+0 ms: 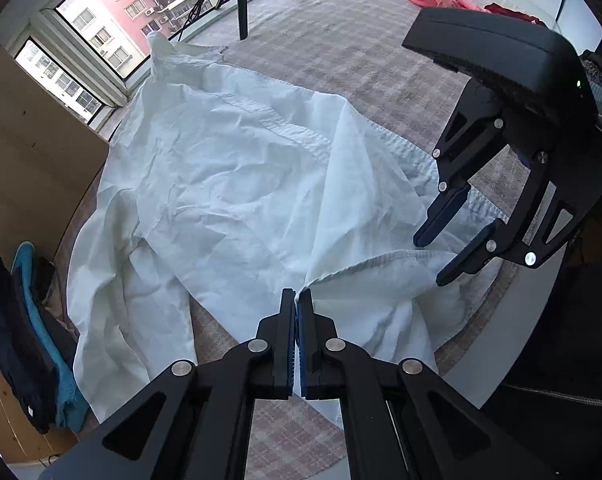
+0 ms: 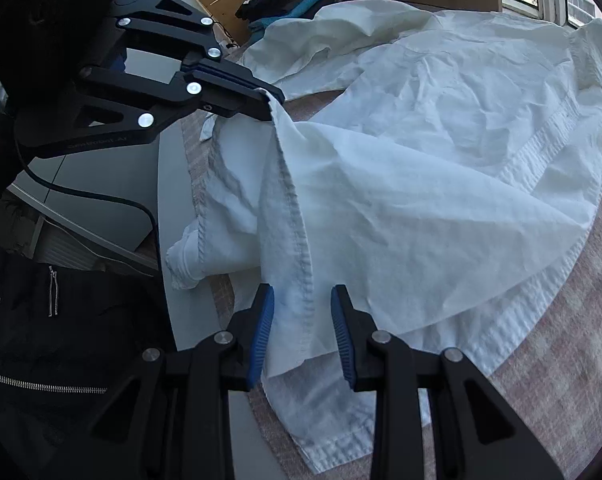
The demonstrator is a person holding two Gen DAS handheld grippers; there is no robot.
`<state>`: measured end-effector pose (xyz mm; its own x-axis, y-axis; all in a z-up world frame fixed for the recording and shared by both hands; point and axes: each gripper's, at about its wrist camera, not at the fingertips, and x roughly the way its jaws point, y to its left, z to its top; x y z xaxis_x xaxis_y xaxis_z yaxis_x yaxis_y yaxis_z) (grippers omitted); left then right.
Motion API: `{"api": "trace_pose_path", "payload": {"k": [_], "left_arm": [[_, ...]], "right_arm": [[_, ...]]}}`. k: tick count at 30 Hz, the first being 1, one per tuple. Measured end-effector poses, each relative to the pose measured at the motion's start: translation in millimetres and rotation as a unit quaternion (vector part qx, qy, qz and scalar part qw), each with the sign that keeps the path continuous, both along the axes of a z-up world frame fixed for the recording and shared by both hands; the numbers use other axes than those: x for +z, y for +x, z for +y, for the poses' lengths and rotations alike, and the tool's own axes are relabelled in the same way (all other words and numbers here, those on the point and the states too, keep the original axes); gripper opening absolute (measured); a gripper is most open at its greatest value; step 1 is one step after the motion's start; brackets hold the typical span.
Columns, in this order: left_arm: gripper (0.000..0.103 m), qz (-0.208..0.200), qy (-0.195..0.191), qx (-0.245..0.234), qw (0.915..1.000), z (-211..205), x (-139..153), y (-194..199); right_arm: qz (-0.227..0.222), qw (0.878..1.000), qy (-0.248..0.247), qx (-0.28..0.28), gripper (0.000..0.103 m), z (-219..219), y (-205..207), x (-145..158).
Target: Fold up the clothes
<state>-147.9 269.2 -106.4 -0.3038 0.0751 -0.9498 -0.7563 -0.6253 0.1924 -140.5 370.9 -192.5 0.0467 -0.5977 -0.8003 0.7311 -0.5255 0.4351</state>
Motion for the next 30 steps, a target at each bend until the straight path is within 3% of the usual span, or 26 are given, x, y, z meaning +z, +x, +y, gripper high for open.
{"api": "trace_pose_path", "payload": {"k": [3,5,6,10,13,17,19,23,27,30], "left_arm": [[0.001,0.003,0.0,0.0,1.0,-2,0,-1],[0.001,0.007,0.002,-0.003,1.0,-4,1,-2],[0.001,0.009,0.004,-0.003,0.9999,-5,2,-3],[0.001,0.013,0.021,-0.002,0.9997,-9,12,-5],[0.001,0.021,0.039,-0.013,0.999,-10,27,0],[0.003,0.031,0.06,-0.045,0.9967,-4,48,12],[0.003,0.036,0.067,-0.069,0.9947,1,54,19],[0.003,0.044,0.06,-0.102,0.9919,2,54,21],[0.003,0.037,0.055,-0.088,0.9939,-15,49,8],[0.003,0.036,0.045,-0.072,0.9957,-30,43,-2]], "right_arm": [[-0.007,1.0,-0.002,0.001,0.027,-7,-4,-3],[-0.002,1.0,0.0,0.004,0.011,-10,-2,1],[0.003,1.0,-0.001,0.003,0.009,-11,0,5],[0.021,1.0,-0.007,-0.02,0.007,-10,10,24],[0.042,0.996,-0.02,-0.07,0.005,4,20,49],[0.041,0.983,-0.06,-0.169,0.005,38,29,80],[0.048,0.977,-0.057,-0.2,0.005,41,41,89],[0.048,0.977,-0.024,-0.206,0.008,37,52,76],[0.046,0.98,0.027,-0.189,0.008,31,48,46],[0.029,0.985,0.024,-0.166,0.008,21,35,34]]}}
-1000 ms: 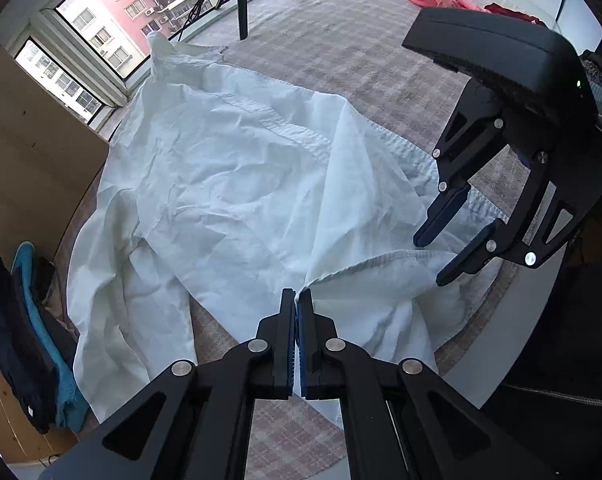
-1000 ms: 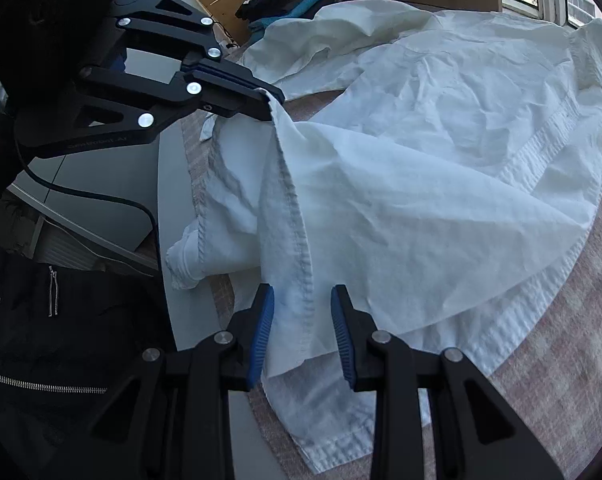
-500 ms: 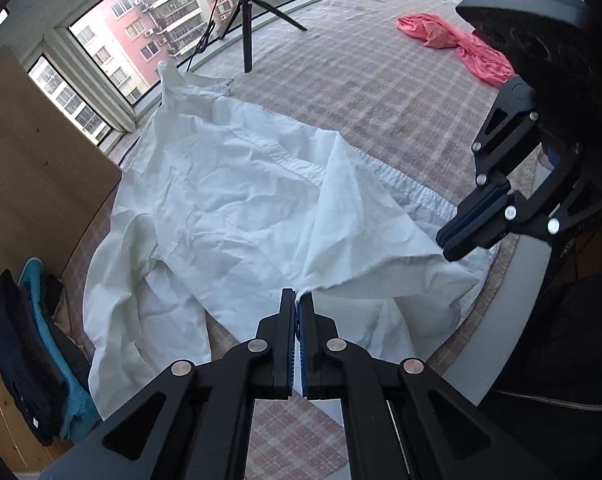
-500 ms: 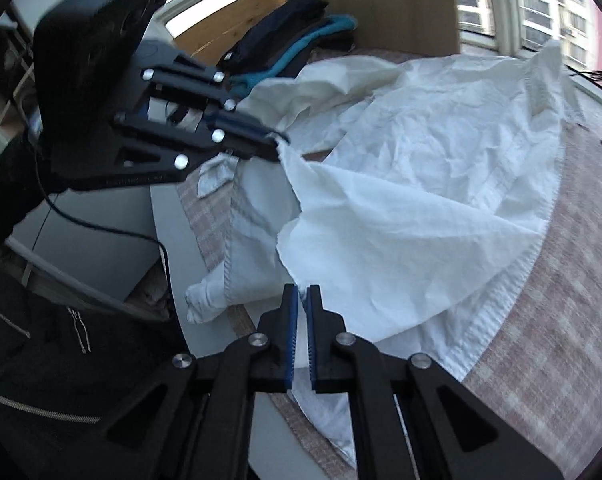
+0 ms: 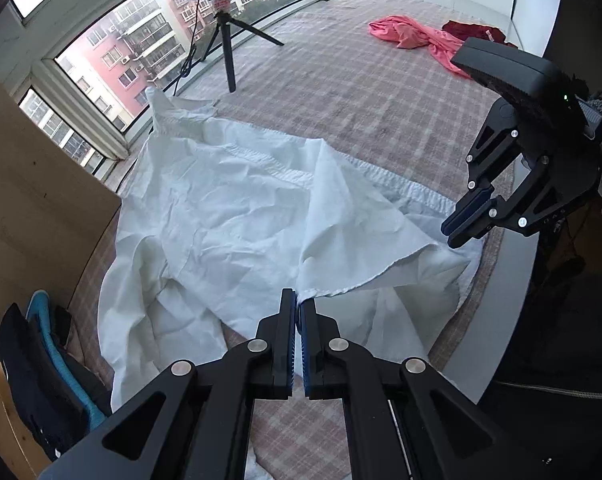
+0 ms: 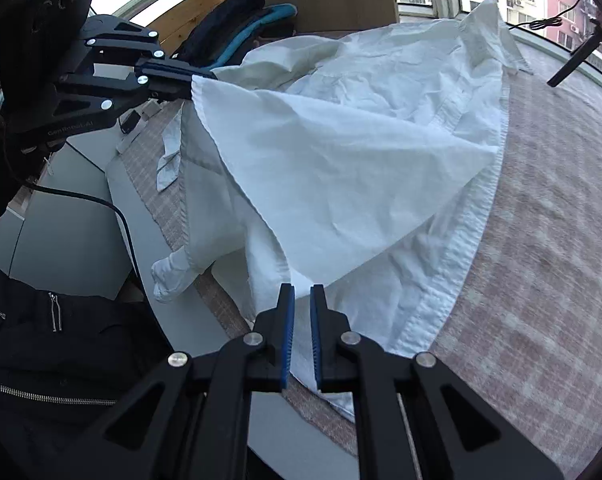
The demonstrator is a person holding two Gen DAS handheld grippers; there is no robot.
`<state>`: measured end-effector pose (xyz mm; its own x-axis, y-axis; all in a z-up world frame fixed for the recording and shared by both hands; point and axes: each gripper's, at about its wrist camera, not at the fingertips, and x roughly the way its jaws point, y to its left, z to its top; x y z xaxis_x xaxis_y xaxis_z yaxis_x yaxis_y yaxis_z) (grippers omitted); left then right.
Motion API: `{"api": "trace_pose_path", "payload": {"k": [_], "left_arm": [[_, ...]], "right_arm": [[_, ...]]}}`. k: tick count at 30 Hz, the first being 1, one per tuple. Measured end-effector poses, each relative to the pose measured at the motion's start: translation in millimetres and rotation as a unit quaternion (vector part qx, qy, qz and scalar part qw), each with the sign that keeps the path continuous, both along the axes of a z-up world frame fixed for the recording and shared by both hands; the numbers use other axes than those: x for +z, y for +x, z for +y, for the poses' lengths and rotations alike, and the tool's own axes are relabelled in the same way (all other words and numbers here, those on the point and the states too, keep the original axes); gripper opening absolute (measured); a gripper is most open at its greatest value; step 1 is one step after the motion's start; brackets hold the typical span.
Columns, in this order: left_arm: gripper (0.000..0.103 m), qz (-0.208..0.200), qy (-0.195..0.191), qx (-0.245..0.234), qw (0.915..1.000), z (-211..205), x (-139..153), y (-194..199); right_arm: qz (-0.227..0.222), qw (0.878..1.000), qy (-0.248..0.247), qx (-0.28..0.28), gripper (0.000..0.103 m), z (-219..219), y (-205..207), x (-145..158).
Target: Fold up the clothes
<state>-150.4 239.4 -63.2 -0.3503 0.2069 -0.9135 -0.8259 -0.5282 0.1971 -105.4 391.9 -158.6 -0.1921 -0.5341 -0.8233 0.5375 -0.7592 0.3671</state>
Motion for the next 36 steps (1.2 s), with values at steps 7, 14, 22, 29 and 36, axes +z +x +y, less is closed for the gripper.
{"api": "trace_pose_path", "payload": {"k": [7,14,22,29,36], "left_arm": [[0.003,-0.015,-0.02,0.031,0.9992,-24,-17,-15],[0.003,-0.014,-0.014,0.049,0.9986,-34,-12,-22],[0.005,-0.011,0.004,0.027,0.9996,-27,2,-15],[0.014,-0.092,0.07,-0.032,0.9927,10,13,16],[0.03,-0.132,0.045,-0.074,0.9874,32,-21,53]], "right_arm": [[-0.009,0.997,-0.007,0.08,0.029,-40,-25,-4],[-0.016,0.991,0.001,0.133,0.029,-61,-40,-7],[0.017,0.995,-0.023,0.098,0.004,-48,-15,26],[0.002,0.987,-0.135,-0.091,0.004,20,22,56],[-0.026,0.986,0.01,-0.162,0.009,41,45,0]]}}
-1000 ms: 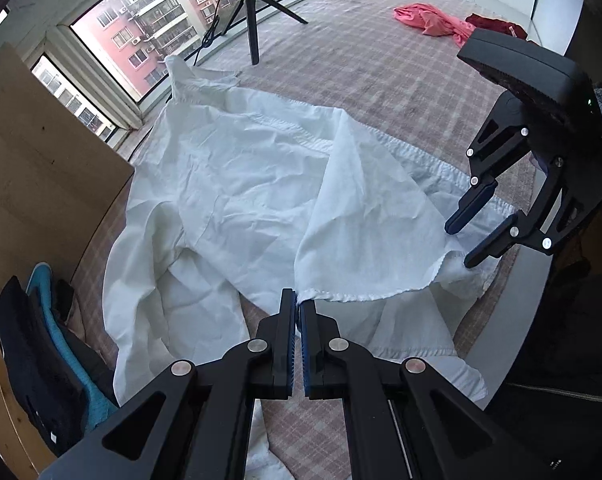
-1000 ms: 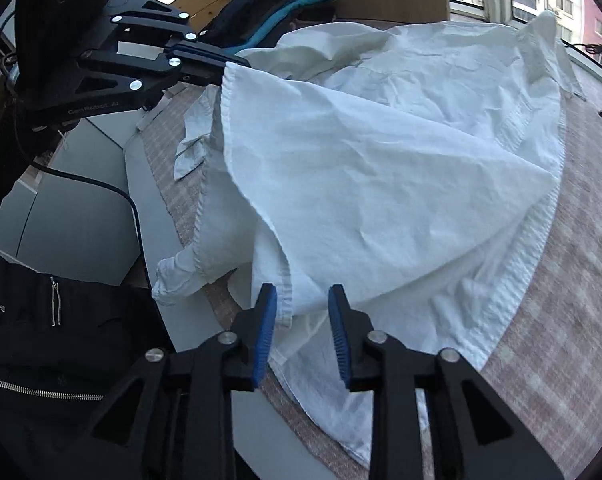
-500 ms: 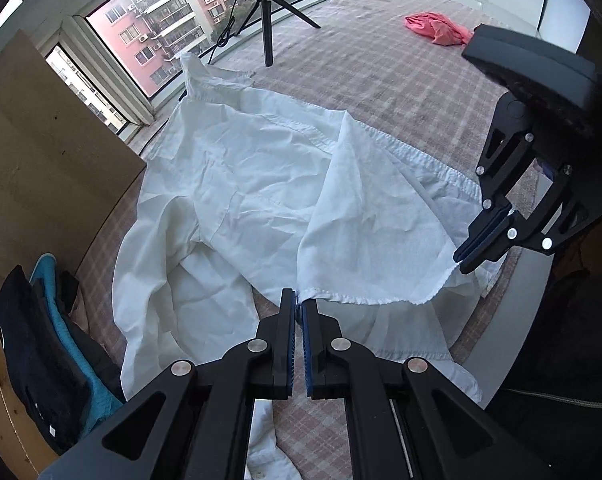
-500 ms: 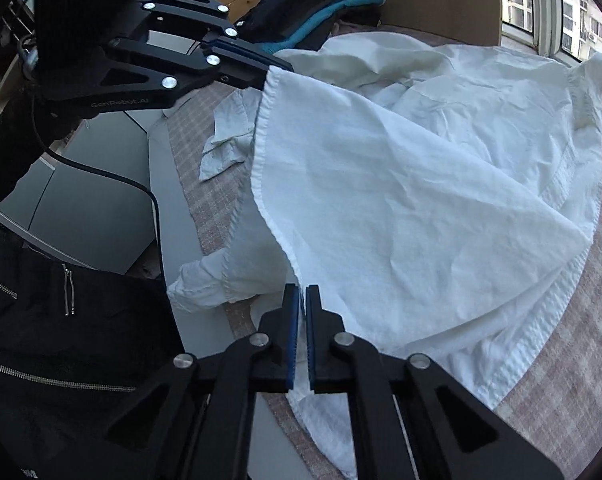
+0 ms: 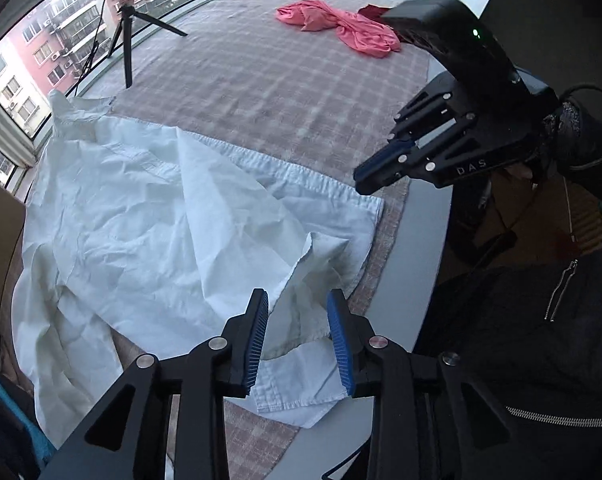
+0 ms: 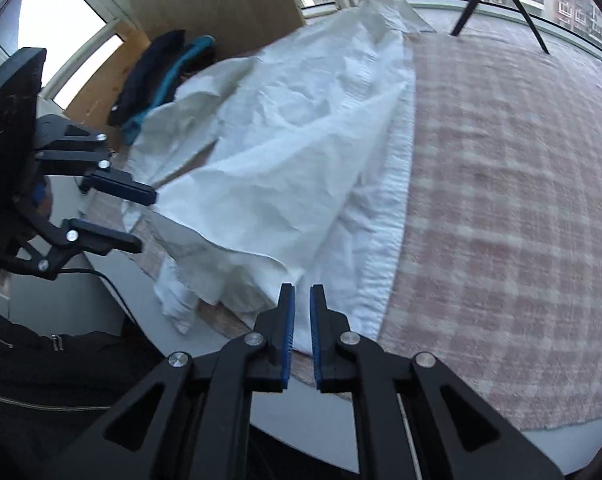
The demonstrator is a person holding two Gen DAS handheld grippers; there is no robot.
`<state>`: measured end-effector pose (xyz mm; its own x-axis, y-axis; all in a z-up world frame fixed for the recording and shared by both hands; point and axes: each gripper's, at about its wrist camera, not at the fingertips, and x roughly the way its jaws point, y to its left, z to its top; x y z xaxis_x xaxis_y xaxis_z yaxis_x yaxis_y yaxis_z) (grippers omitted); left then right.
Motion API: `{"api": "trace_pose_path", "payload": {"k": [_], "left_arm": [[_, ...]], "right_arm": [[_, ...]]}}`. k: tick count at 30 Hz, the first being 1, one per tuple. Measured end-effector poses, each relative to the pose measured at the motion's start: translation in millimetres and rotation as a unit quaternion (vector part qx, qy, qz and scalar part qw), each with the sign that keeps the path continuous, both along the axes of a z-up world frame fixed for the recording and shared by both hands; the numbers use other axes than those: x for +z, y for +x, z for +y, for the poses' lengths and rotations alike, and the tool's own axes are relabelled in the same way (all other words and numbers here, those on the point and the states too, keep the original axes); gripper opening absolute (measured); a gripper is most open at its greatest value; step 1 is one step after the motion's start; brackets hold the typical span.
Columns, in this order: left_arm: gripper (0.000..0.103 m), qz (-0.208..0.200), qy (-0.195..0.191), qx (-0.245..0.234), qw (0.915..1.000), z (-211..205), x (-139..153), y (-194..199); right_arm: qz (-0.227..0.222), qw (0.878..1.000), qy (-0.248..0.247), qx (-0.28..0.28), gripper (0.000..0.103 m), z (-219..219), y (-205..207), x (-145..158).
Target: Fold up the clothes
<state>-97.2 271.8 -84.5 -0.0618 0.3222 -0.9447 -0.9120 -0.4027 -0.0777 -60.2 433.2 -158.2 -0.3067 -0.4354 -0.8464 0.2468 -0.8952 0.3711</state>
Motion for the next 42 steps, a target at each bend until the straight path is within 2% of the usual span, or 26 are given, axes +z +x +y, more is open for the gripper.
{"api": "trace_pose_path", "payload": {"k": [2,4,7,9,11,13,15,16,19,20,22,23,25,30,35,38,40,41,42], "left_arm": [[0.03,-0.008,0.001,0.029,0.9995,-17,-1,-10],[0.03,0.011,-0.01,0.051,0.9986,-32,-2,-19],[0.026,0.038,-0.029,0.084,0.9954,-50,-7,-39],[0.015,0.041,-0.036,0.105,0.9929,-59,-9,-52],[0.015,0.034,-0.04,0.119,0.9916,-66,-11,-57],[0.02,0.018,-0.028,0.107,0.9937,-62,-6,-48],[0.035,0.025,-0.028,0.087,0.9955,-49,-1,-33],[0.039,0.027,-0.028,0.077,0.9962,-44,0,-27],[0.042,0.022,-0.032,0.063,0.9972,-33,-3,-19],[0.042,0.025,-0.037,0.064,0.9969,-32,-6,-18],[0.042,0.023,-0.043,0.071,0.9963,-35,-11,-17],[0.042,0.015,-0.04,0.077,0.9961,-38,-13,-18],[0.042,0.003,-0.034,0.089,0.9955,-43,-15,-18],[0.042,0.017,-0.014,0.117,0.9929,-57,-11,-23],[0.042,0.024,-0.006,0.154,0.9877,-84,-14,-29],[0.042,0.022,-0.011,0.158,0.9872,-90,-21,-25],[0.042,0.022,-0.013,0.156,0.9875,-90,-24,-23],[0.042,0.02,-0.01,0.156,0.9875,-90,-24,-22],[0.042,0.017,-0.007,0.158,0.9872,-90,-24,-23]], "right_arm": [[0.0,1.0,-0.007,0.019,0.015,-2,-1,-11],[0.008,0.998,-0.022,0.057,0.022,-11,-6,-20],[0.007,0.993,-0.016,0.114,0.023,-26,-25,-34],[-0.002,0.99,-0.018,0.139,0.023,-31,-36,-42],[-0.012,0.987,-0.028,0.155,0.023,-32,-42,-45],[-0.014,0.985,-0.046,0.166,0.023,-31,-46,-44],[-0.008,0.982,-0.051,0.18,0.029,-36,-47,-42],[-0.005,0.981,-0.048,0.188,0.033,-40,-47,-41],[-0.001,0.976,-0.027,0.216,0.035,-56,-47,-46],[-0.001,0.976,-0.013,0.216,0.034,-59,-48,-49],[-0.005,0.977,-0.007,0.214,0.007,-65,-48,-50],[-0.004,0.977,-0.01,0.212,0.005,-67,-48,-47],[0.014,0.979,-0.026,0.203,0.005,-72,-48,-26],[0.06,0.981,-0.048,0.177,0.005,-95,-71,37],[0.028,0.988,-0.051,0.141,0.007,-127,-127,47],[-0.005,0.985,-0.093,0.145,0.008,-153,-156,39],[-0.027,0.984,-0.079,0.156,0.014,-165,-165,39],[-0.039,0.984,-0.065,0.163,0.021,-170,-167,39],[-0.044,0.983,-0.059,0.168,0.022,-169,-165,42]]}}
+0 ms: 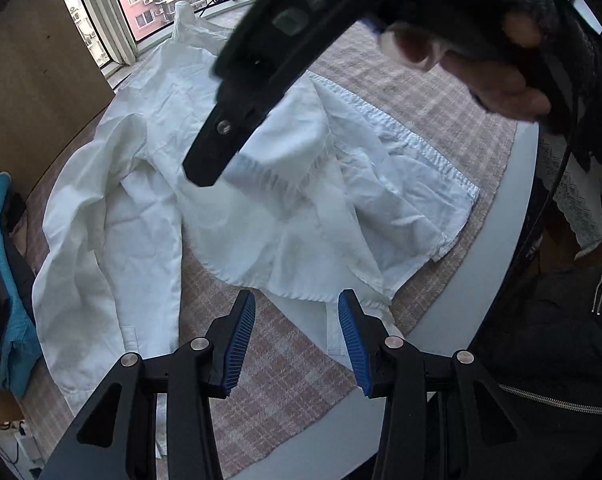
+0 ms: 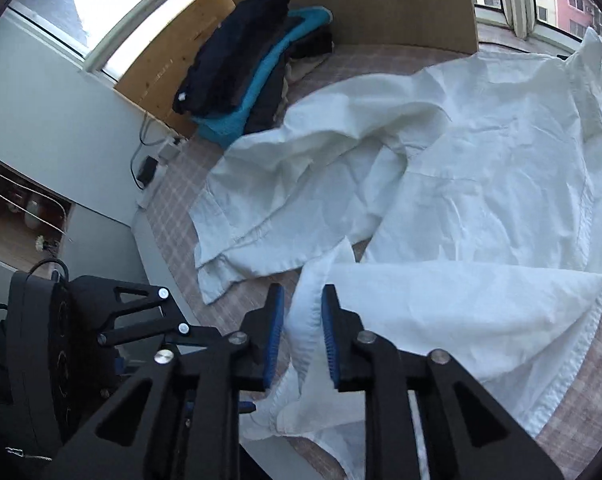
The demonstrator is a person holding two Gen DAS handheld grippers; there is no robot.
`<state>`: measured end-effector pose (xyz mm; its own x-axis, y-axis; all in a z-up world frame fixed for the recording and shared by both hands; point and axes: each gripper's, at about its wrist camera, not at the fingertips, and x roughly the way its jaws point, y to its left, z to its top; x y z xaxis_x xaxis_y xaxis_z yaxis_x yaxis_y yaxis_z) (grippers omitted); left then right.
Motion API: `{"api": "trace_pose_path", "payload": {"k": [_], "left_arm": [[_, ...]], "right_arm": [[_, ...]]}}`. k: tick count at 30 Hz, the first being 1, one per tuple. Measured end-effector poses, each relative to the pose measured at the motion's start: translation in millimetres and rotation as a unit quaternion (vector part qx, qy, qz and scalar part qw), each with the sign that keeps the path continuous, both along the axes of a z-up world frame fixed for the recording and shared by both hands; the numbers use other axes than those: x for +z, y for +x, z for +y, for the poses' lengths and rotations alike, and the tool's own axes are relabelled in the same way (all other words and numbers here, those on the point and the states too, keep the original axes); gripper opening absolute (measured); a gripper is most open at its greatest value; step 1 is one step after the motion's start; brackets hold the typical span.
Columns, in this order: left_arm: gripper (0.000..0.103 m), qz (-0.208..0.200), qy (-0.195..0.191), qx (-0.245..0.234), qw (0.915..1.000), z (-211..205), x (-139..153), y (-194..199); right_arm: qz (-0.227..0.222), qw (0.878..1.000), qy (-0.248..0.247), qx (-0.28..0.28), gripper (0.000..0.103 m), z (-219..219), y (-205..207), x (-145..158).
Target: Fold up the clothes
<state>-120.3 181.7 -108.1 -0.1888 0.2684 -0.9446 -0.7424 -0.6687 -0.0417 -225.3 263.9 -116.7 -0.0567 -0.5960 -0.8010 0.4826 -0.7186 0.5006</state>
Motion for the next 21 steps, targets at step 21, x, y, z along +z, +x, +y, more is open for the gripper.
{"api": "trace_pose_path", "payload": {"k": [21], "left_arm": [[0.036,-0.009,-0.024,0.123,0.9921,-34,-33,-12]], "right_arm": [[-0.054,0.957,0.165,-0.233,0.027,201,141,-99]]}}
